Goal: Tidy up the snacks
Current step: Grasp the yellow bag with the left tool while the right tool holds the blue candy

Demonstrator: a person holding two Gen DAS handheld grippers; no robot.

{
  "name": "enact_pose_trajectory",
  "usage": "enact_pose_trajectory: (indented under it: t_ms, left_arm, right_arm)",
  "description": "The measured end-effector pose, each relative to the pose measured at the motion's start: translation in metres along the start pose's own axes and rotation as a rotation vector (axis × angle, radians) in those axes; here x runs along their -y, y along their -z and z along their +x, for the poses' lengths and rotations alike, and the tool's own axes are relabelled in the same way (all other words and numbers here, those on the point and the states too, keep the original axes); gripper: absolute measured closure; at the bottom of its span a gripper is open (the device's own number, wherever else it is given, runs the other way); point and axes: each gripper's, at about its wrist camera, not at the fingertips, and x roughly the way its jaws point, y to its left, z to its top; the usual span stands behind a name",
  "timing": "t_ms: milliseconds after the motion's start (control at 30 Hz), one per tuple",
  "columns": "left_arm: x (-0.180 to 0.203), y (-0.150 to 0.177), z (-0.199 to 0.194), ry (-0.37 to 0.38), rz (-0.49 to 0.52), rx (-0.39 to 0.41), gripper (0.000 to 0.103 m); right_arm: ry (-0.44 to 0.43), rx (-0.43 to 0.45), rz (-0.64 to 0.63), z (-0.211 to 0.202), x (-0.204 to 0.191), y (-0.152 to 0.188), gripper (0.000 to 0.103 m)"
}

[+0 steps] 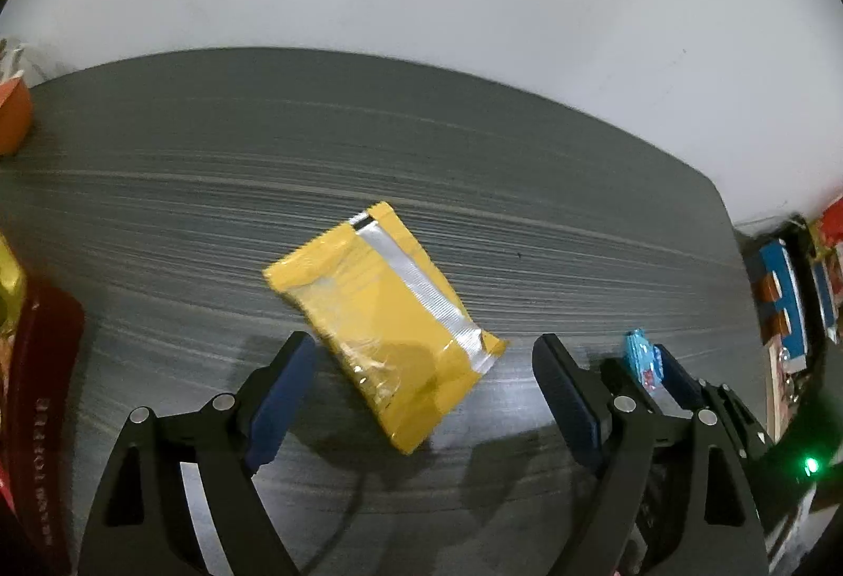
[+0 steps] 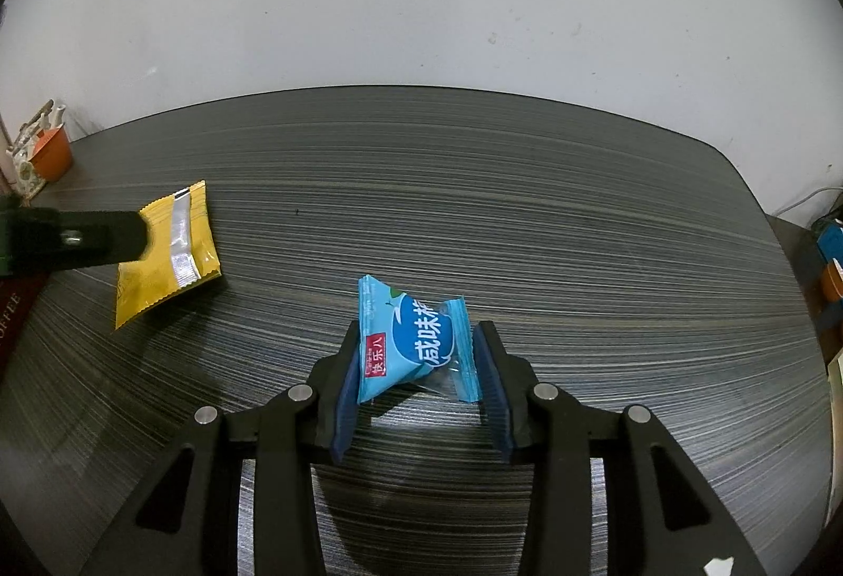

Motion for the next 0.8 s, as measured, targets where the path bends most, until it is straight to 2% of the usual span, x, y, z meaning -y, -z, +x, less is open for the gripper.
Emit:
enact_pose_trajectory:
  t_ms: [67, 433, 500, 633, 800]
  left_arm:
    - [0.002, -0.004, 0.006, -0.042, 0.011, 0.0, 0.019]
    - [0.008, -0.01, 0.028, -0.068, 0.041, -0.042, 0.019]
    - [0.011, -0.009, 0.03, -0.076, 0.061, -0.042, 0.022]
    - [0.021, -0.001, 0.03, -0.147, 0.121, -0.029, 0.041]
    - [0.016, 0.009, 0.022, -0.134, 0.136, -0.015, 0.044]
  right_arm:
    - [-0.001, 0.0, 0.001, 0.0, 0.0, 0.0, 0.064]
    - [0.0, 0.0, 0.002, -0.001, 0.0, 0.001, 0.064]
    - [0.0, 0.001, 0.002, -0.001, 0.0, 0.001, 0.064]
    - [0.001, 0.001, 0.002, -0.002, -0.001, 0.001, 0.064]
    - [0.003, 0.001, 0.002, -0.003, -0.002, 0.001, 0.064]
